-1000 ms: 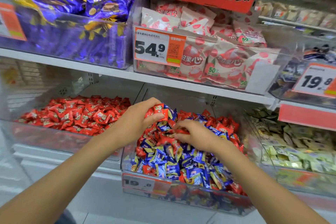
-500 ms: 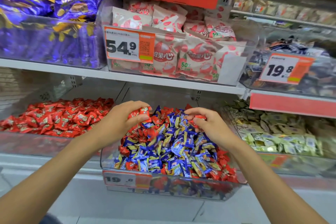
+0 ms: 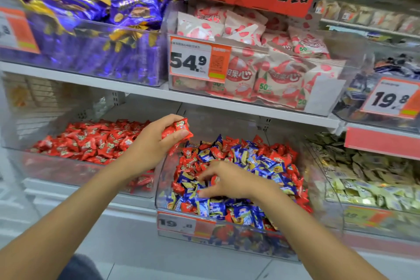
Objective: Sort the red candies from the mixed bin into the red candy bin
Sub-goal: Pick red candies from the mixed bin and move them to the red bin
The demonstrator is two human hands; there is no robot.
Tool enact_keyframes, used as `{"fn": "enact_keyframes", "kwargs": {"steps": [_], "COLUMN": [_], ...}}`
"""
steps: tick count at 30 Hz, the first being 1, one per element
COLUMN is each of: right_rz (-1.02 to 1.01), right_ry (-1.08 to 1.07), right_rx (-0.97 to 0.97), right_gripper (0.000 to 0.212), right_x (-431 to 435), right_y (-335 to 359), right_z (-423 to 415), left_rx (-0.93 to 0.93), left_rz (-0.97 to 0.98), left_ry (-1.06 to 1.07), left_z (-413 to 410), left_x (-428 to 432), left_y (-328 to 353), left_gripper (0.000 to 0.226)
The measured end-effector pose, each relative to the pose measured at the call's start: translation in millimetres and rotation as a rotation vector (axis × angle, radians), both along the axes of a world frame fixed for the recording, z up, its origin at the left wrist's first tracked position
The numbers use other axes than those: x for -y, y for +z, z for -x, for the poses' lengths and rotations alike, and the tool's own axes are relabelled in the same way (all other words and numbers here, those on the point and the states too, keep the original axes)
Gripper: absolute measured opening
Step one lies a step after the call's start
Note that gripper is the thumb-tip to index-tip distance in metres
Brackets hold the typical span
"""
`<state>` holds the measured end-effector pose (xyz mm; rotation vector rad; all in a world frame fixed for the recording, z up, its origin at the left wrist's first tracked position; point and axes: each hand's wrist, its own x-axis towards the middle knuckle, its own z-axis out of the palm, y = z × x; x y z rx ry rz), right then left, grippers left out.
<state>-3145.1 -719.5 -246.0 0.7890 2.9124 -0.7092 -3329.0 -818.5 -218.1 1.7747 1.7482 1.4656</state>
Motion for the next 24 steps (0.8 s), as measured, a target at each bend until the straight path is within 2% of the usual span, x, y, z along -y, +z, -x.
{"fn": "enact_keyframes", "kwargs": {"steps": [2, 5, 10, 16, 24], "right_rz": [-0.07, 0.099, 0.158, 0.159, 0.088], "right_ry": [0.017, -0.083, -0.276, -0.263, -0.132], "right_rx": [0.072, -0.112, -0.383, -0.465, -0.609], "right_gripper": [0.029, 0.012, 0.015, 0.022, 0.016], "right_x": [-0.1, -4.4, -3.3, 15.0, 39.2], "right_y": [-7.9, -10.2, 5.6, 30.1, 58.3], "right_z": [4.2, -2.5, -12.0, -2.4, 90.6], "left_rx": [0.052, 0.12, 0.181, 0.251, 0.018], "left_rz": [-0.006, -0.023, -0.03, -0.087, -0.007], "left_ry": [0.006, 0.005, 0.004, 0.029, 0.279], "left_z": [7.2, 10.6, 12.1, 21.3, 120.4], "left_x": [5.1, 12.1, 20.8, 27.9, 45.9], "left_y": [-0.2, 1.7, 3.3, 9.6, -5.9], "left_gripper": [0.009, 0.008, 0.009, 0.012, 0.012]}}
